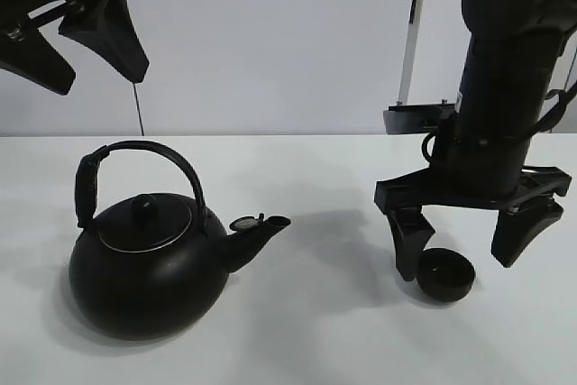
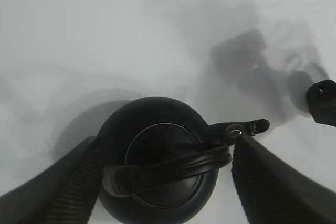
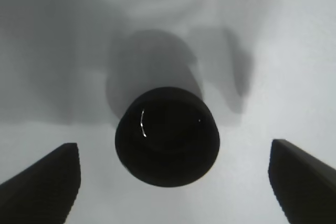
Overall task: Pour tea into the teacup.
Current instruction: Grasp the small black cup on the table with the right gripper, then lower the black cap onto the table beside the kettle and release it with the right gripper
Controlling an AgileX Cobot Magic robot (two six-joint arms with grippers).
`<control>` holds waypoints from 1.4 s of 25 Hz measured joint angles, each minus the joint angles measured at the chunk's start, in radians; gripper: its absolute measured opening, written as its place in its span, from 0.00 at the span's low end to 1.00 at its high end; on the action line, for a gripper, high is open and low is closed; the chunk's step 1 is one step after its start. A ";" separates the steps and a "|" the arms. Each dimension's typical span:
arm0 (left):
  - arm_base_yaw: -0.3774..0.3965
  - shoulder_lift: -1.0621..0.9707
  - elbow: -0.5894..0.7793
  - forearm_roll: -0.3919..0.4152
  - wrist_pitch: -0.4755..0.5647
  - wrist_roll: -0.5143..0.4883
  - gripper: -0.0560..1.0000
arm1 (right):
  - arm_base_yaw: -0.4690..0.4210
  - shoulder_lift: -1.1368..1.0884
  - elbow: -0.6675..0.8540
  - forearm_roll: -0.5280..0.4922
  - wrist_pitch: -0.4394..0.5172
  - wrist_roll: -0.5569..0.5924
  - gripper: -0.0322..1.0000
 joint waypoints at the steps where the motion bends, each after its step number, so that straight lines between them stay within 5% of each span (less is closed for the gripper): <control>1: 0.000 0.000 0.000 0.000 0.000 0.000 0.53 | 0.000 0.000 0.000 0.000 -0.007 0.000 0.68; 11: 0.000 0.000 0.000 0.000 0.000 0.000 0.53 | 0.000 0.032 -0.001 0.005 -0.021 0.000 0.62; 17: 0.000 0.000 0.000 0.000 0.000 0.000 0.53 | 0.000 0.032 -0.001 0.005 -0.032 0.000 0.42; 35: 0.000 0.000 0.000 0.000 0.000 0.000 0.53 | 0.000 0.032 -0.001 0.009 -0.002 0.001 0.42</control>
